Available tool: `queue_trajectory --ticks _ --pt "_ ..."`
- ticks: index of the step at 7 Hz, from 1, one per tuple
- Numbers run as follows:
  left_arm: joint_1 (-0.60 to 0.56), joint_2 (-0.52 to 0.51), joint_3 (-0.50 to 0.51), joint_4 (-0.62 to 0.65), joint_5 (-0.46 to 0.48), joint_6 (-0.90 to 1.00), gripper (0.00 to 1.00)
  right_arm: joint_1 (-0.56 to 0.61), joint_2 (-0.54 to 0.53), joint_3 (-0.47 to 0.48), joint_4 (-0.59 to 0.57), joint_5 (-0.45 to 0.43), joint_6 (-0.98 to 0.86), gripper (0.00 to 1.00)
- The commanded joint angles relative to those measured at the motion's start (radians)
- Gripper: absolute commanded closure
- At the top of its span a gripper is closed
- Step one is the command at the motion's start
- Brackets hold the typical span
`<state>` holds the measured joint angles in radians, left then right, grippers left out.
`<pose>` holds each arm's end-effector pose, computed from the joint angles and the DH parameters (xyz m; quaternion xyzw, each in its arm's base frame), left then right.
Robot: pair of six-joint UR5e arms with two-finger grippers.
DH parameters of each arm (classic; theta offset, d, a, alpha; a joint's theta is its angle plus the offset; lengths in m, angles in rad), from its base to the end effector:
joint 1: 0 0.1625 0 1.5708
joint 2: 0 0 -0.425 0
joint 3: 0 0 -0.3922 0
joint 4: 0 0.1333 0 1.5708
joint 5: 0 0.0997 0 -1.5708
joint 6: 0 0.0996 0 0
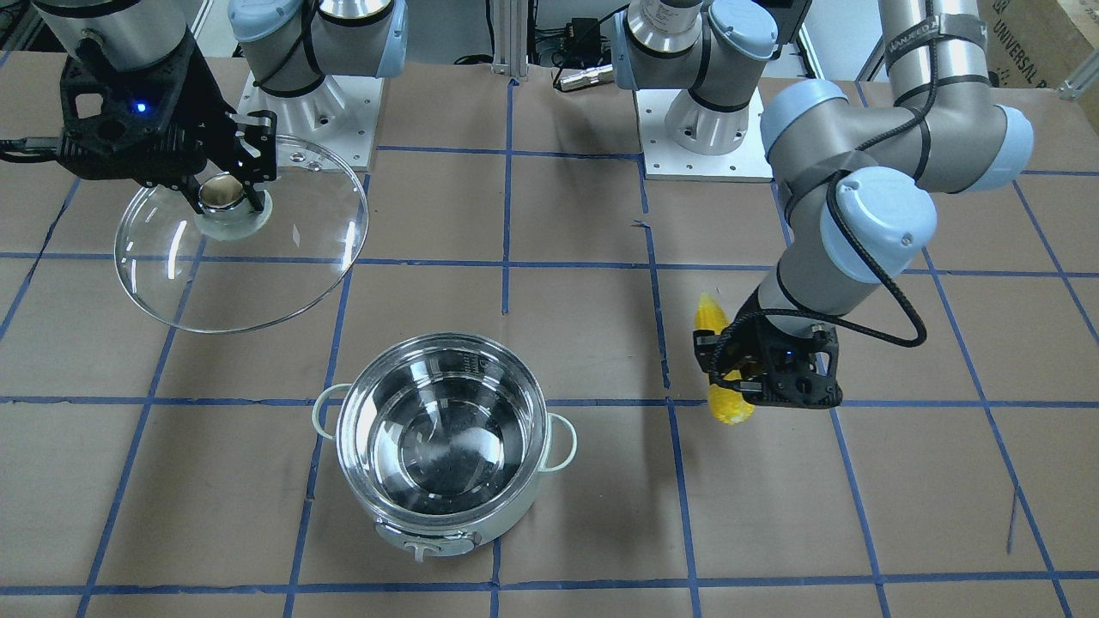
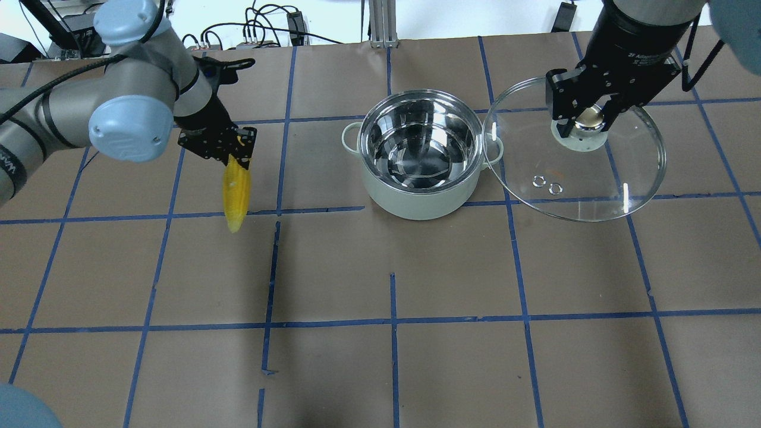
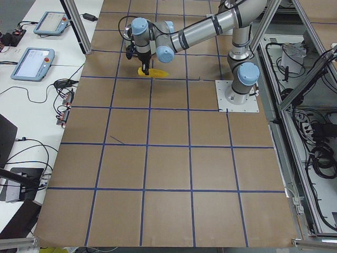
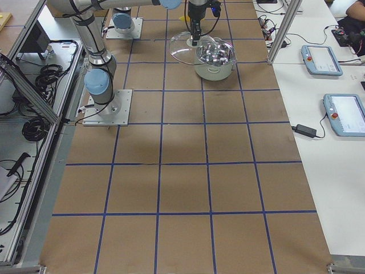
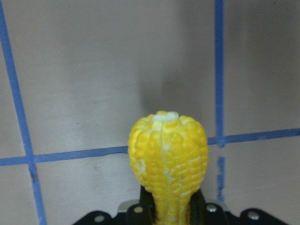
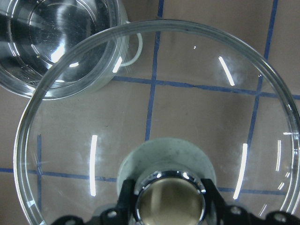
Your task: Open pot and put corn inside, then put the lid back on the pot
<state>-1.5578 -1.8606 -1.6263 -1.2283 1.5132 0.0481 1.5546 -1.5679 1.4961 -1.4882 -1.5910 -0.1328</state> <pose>-0.1314 -0.5917 0.3373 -0.0175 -0.9994 -0.0005 0.0288 0.1233 -0.4931 0.5150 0.0583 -0.9982 -0.0061 0.0097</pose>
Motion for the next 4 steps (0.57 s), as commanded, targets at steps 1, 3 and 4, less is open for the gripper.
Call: queue_trajectory --ticks 1,3,4 --pt "-0.178 -0.07 0.159 -0.022 -0.024 -0.175 0.84 0.007 0.005 0.007 -0.058 -0.004 0.007 0.91" --pt "-0.28 -0.182 0.335 -0.029 -0.019 -0.254 0.83 0.008 0.008 0.009 -0.06 -0.004 0.002 0.91" --pt "-0.313 -0.242 0.409 -0.034 -0.016 -0.273 0.83 0.008 0.029 -0.002 -0.055 -0.001 0.002 0.91"
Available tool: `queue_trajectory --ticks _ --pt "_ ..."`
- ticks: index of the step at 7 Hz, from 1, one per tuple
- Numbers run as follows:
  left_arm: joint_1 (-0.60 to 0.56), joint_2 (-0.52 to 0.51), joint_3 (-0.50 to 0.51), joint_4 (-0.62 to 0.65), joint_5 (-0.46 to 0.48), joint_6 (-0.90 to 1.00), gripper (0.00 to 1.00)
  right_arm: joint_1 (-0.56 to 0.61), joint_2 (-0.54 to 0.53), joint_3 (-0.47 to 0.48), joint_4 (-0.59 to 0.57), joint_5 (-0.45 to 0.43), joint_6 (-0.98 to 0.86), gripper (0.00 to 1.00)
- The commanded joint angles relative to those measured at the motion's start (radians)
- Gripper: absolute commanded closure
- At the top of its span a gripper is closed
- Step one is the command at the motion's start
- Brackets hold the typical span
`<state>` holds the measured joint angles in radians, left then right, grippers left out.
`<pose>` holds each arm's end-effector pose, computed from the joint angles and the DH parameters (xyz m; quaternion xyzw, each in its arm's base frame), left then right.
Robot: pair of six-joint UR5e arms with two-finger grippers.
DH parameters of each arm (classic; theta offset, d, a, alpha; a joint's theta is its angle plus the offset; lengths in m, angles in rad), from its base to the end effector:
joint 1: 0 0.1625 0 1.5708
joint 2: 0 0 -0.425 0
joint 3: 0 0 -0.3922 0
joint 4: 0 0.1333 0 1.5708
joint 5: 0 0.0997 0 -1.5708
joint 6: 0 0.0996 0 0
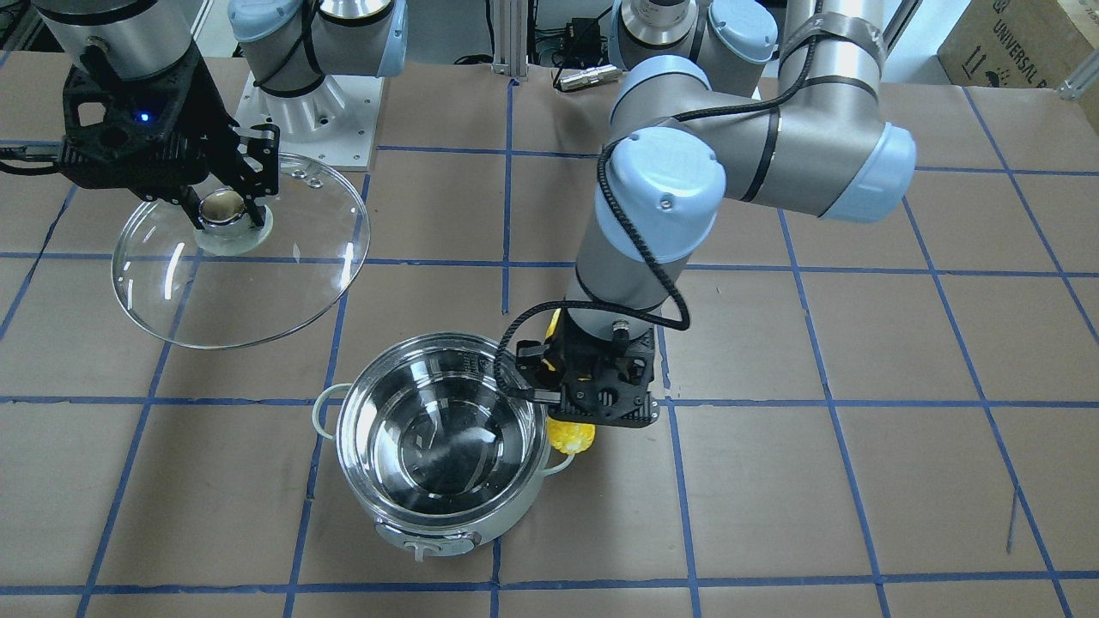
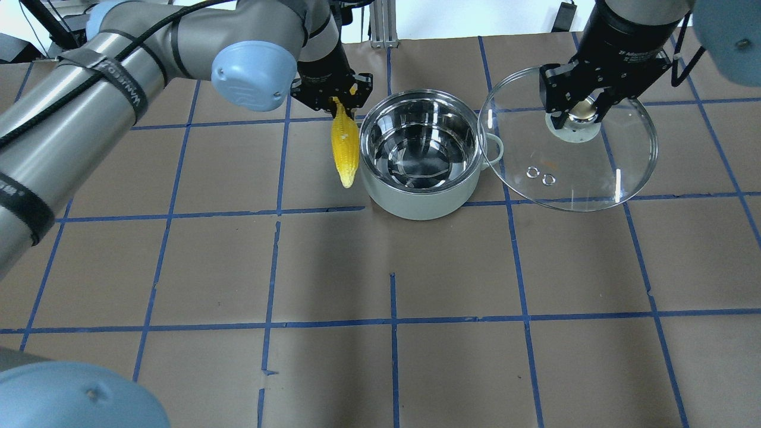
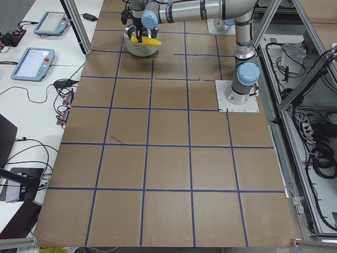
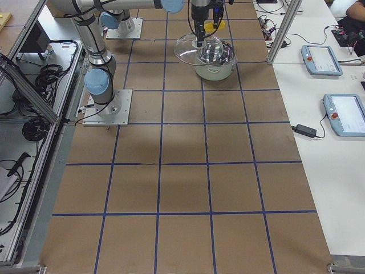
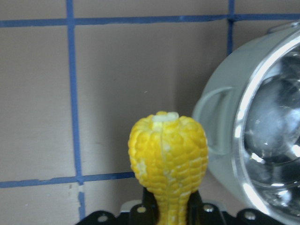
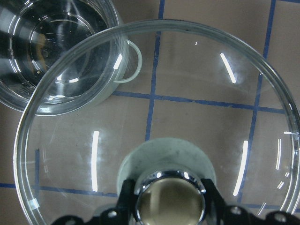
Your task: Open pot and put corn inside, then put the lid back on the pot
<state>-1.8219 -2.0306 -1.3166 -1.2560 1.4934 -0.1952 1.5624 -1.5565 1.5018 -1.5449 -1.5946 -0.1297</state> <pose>-0.3062 -0.6260 0.3754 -0.0300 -0.9973 0.0446 0.0497 0.1267 -0.5013 0.5122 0.0604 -0.9980 0.0135 0.0129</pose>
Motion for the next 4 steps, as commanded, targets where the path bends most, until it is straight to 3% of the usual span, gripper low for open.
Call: queue_trajectory --ticks 1,4 --pt "-0.075 -0.118 0.159 -0.014 0.007 -0.061 0.83 0.004 0.03 -0.012 -0.006 0.01 -0.001 0.91" --pt "-0.125 -0.203 0.223 -0.023 0.013 -0.084 0.8 0.007 0.039 -0.046 -0.035 0.018 -0.001 0.91"
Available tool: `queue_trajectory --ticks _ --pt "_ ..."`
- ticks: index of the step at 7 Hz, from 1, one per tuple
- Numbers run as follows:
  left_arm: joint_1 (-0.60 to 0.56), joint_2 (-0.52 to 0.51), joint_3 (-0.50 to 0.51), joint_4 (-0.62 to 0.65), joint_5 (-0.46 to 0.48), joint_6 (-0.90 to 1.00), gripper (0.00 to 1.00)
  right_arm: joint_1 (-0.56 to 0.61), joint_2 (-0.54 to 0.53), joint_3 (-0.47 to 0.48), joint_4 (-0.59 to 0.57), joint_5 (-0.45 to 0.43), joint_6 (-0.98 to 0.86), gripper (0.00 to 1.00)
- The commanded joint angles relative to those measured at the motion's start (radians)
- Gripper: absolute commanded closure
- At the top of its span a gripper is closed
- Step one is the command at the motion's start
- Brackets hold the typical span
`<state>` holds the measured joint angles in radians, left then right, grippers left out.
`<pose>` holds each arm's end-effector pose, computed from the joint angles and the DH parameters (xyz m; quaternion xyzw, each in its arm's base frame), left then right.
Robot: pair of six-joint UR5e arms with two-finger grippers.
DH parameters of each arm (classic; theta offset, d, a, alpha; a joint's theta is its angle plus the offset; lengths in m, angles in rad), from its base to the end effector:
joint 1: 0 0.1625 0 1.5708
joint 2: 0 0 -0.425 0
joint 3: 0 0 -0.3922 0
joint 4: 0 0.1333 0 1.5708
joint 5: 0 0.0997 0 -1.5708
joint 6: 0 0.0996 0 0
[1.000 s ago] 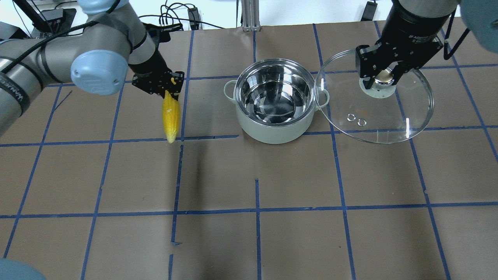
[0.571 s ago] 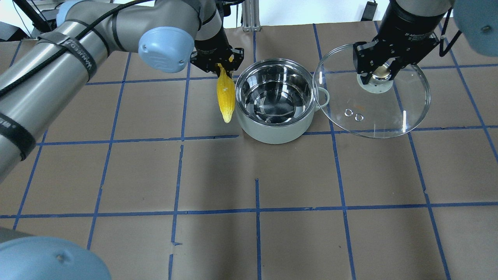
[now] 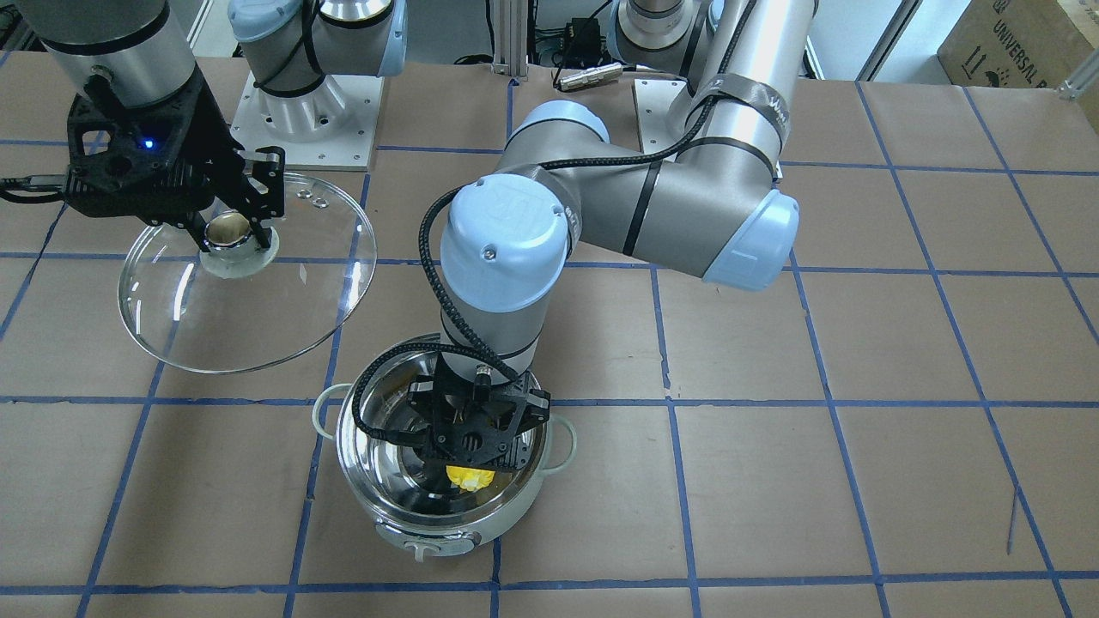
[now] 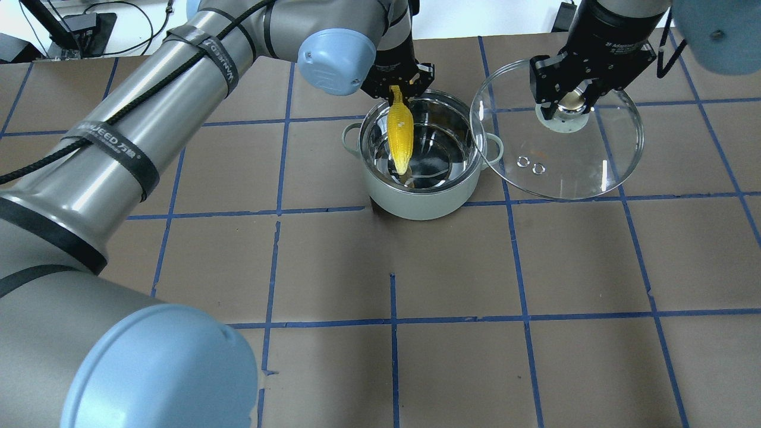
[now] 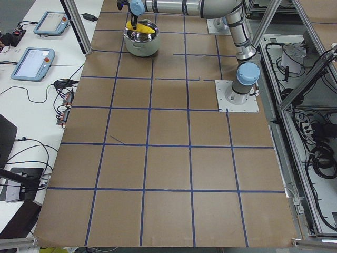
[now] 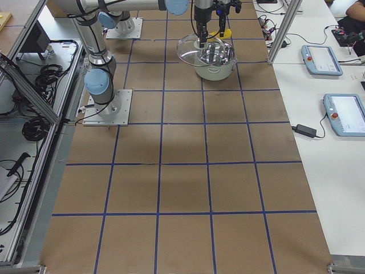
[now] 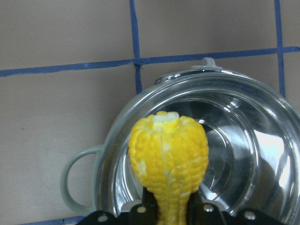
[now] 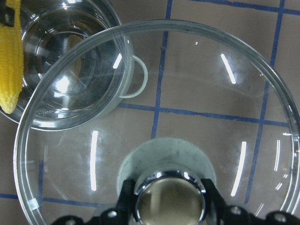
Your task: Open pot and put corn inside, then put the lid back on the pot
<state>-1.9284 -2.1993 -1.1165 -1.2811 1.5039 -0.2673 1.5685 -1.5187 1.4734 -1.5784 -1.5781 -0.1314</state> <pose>-0.3924 -0.6504 0.3511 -0.0470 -0.9967 0.0446 0.0495 0.1314 -0.5191 0.5105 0.0644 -0.9976 0.0261 0.0054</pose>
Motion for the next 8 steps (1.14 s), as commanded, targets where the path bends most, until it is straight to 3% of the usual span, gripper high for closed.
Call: queue_trajectory --ticks 1,2,3,4,8 --pt "-0.023 -0.055 0.026 0.006 -0.001 -0.013 0.75 0.002 0.002 -0.022 0.008 0.001 0.004 0.91" --pt "-0.023 -0.08 0.04 0.028 0.002 -0.012 0.63 0.002 0.002 -0.022 0.011 0.0 0.007 0.91" --pt "-0.023 -0.095 0.041 0.029 0.002 -0.012 0.13 0.002 0.005 -0.022 0.024 -0.013 0.009 0.91" --pt "-0.02 -0.114 0.044 0.031 -0.001 -0.006 0.0 0.002 0.005 -0.027 0.059 -0.019 0.009 0.91" --pt "0.002 -0.035 0.026 0.002 0.004 0.0 0.0 0.001 0.014 -0.047 0.112 -0.04 0.009 0.91"
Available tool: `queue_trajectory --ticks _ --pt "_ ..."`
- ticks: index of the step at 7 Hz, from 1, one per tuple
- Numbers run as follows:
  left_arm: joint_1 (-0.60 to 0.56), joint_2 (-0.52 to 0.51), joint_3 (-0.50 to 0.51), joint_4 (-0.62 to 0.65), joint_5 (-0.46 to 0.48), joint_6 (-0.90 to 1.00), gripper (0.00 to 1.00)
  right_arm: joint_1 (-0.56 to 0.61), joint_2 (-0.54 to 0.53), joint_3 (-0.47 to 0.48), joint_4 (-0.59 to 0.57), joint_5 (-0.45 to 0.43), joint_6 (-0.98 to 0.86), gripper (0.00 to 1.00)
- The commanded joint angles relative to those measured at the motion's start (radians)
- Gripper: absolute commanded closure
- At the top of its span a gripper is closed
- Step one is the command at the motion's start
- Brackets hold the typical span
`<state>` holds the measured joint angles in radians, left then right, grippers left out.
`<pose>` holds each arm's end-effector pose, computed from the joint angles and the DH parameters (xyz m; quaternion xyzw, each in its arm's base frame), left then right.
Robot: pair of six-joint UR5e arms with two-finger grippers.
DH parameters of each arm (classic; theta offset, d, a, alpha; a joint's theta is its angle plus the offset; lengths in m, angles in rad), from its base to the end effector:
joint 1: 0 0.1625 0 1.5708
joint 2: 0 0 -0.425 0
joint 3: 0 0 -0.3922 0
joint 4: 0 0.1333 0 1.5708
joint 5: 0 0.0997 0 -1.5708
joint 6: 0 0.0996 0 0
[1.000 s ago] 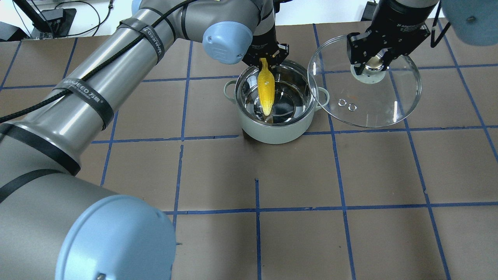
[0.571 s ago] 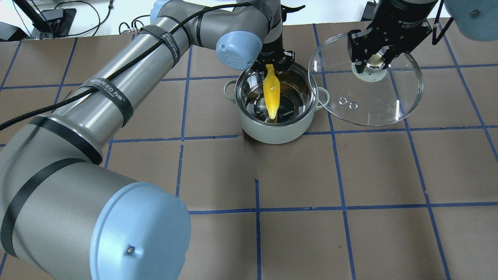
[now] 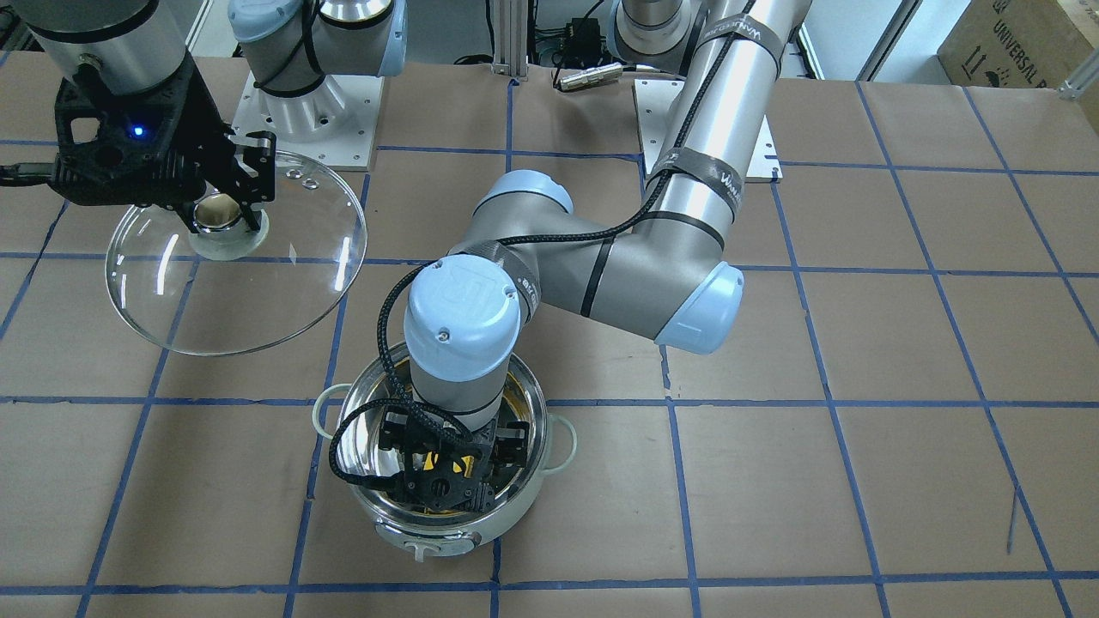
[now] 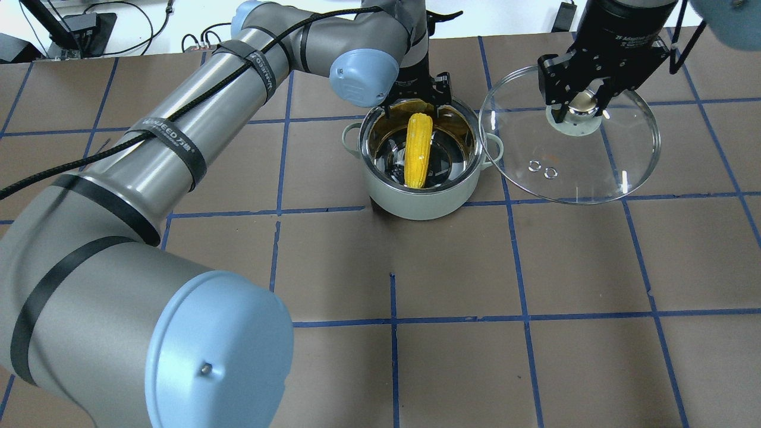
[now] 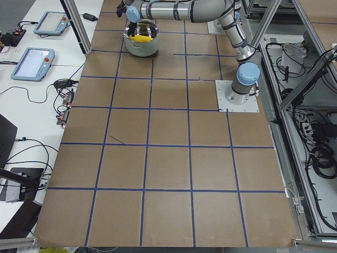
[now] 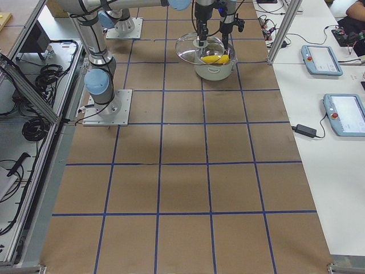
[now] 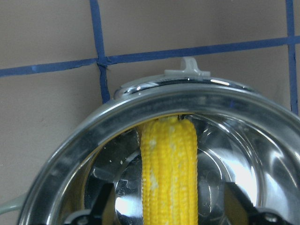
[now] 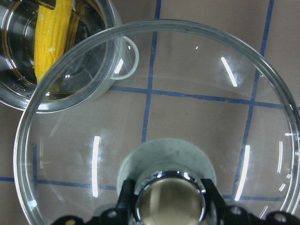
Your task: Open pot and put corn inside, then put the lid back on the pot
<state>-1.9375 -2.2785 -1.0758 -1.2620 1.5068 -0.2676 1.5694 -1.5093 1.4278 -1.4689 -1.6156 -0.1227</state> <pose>-0.4059 -0.6673 0.3133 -0.0510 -0.9970 0.0356 0.0453 0.1281 -0.5148 0.5171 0.0608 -0.9978 -0.0116 0.0217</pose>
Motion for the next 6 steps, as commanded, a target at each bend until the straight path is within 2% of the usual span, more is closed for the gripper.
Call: queue_trajectory --ticks 1,3,5,6 --pt "0.056 0.101 -0.026 -0.098 0.001 0.011 0.0 0.0 0.006 -0.001 0.001 -0.003 0.0 0.91" --pt "0.161 0.207 -0.12 -0.138 0.006 0.143 0.0 0.0 0.009 0.0 0.004 -0.018 -0.002 0.91" --pt "0.271 0.442 -0.383 -0.139 0.093 0.226 0.0 -0.002 0.0 0.019 0.018 -0.021 -0.002 0.91" --pt "0.354 0.549 -0.448 -0.208 0.089 0.232 0.0 -0.003 -0.003 0.01 0.053 -0.021 -0.003 0.91"
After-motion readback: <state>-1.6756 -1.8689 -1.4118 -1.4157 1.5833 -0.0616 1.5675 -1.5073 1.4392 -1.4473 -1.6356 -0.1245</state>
